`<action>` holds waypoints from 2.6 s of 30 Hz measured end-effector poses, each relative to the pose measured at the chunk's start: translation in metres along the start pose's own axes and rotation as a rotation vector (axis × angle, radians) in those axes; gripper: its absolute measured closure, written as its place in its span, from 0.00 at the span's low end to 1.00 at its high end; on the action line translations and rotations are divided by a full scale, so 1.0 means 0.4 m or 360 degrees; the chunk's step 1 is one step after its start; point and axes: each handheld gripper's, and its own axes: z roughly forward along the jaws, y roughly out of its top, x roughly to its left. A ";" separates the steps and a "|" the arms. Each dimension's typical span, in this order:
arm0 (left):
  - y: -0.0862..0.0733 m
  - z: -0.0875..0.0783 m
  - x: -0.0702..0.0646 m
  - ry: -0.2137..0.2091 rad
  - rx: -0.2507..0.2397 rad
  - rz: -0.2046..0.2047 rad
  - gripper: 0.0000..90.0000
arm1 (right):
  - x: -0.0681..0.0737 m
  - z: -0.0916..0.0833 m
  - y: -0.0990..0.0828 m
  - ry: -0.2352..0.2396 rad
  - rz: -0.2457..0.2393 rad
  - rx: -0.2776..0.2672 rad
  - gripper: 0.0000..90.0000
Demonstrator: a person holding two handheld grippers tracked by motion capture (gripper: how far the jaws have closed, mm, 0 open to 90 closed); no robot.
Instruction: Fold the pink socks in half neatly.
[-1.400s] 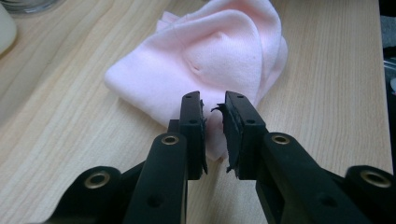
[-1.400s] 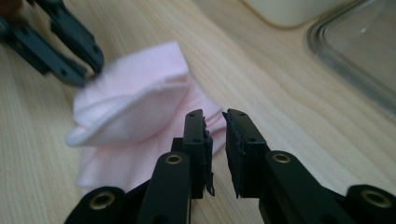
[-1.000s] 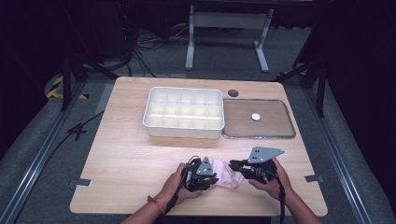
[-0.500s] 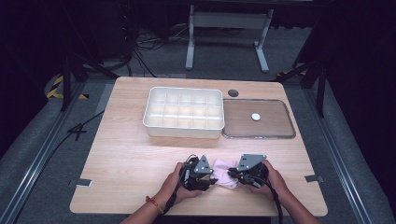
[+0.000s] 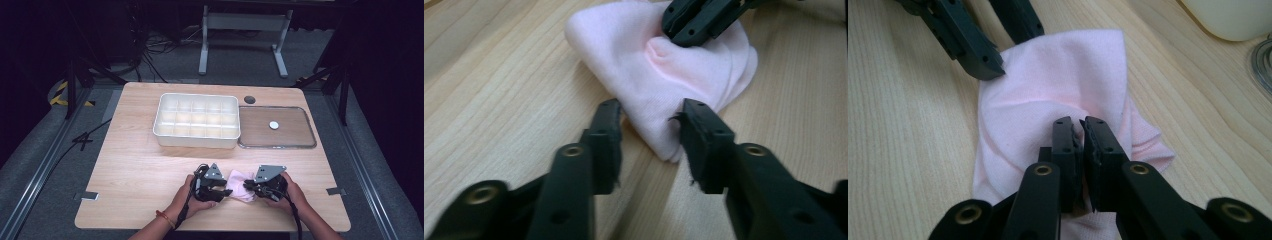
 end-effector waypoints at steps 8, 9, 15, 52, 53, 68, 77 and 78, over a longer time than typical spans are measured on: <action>0.010 -0.011 -0.001 -0.0017 -0.0099 -0.0004 0.89 | 0.003 0.005 0.004 -0.0014 -0.0015 -0.0006 0.94; 0.012 -0.013 -0.004 -0.0019 -0.0115 -0.0003 0.89 | 0.003 0.006 0.004 -0.0011 -0.0016 -0.0007 0.94; 0.022 -0.019 -0.011 -0.0009 -0.0156 0.0025 0.91 | 0.004 0.012 0.011 -0.0016 -0.0019 -0.0010 0.94; 0.029 -0.036 -0.021 0.0061 -0.0169 0.0096 0.92 | 0.005 0.031 0.026 -0.0036 -0.0006 -0.0062 0.90; 0.029 -0.039 -0.020 0.0065 -0.0153 0.0103 0.92 | 0.005 0.028 0.027 -0.0037 0.0002 -0.0067 0.88; 0.028 -0.043 -0.028 0.0094 -0.0142 0.0129 0.92 | -0.028 -0.014 -0.003 -0.0099 0.0128 -0.0033 0.66; 0.041 -0.031 -0.034 0.0076 -0.0153 0.0151 0.92 | -0.029 0.006 -0.003 -0.0038 0.0117 -0.0017 0.70; 0.045 -0.029 -0.036 0.0069 -0.0152 0.0161 0.92 | -0.031 0.006 -0.004 -0.0033 0.0126 -0.0016 0.71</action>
